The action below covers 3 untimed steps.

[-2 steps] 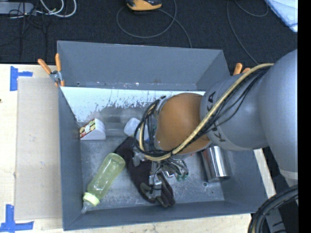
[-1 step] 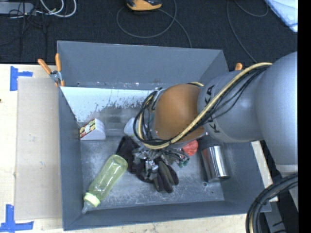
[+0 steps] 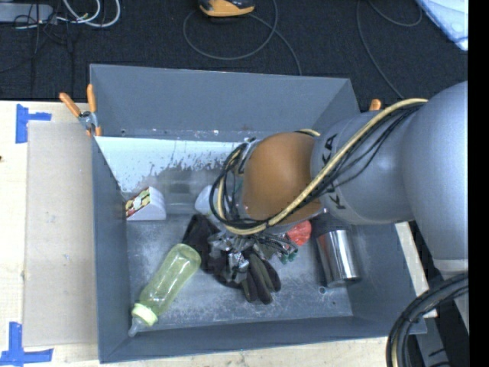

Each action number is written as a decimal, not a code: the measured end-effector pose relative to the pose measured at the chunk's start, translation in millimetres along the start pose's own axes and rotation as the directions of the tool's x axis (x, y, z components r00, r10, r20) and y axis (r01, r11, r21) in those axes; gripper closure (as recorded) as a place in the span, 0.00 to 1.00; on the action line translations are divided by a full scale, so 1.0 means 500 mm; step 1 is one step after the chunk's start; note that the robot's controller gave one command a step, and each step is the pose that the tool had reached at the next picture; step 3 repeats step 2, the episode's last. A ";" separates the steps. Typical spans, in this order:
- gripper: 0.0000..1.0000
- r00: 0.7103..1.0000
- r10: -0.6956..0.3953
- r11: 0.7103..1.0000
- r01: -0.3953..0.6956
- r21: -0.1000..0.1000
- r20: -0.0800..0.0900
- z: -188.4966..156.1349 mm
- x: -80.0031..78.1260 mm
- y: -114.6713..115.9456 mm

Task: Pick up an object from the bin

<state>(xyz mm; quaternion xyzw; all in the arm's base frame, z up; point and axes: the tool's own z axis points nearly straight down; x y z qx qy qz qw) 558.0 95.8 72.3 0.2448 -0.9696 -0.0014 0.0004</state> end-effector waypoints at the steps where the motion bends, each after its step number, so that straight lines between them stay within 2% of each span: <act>1: 1.00 1.000 0.004 1.000 -0.004 -0.003 -0.010 -0.074 0.003 0.006; 2: 1.00 0.997 0.082 0.997 -0.082 -0.001 -0.001 -0.168 -0.017 0.016; 3: 1.00 0.997 0.082 0.997 -0.082 -0.001 -0.001 -0.168 -0.017 0.016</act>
Offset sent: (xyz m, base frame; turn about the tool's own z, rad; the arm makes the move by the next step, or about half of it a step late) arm 0.0052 0.0149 0.0953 0.0935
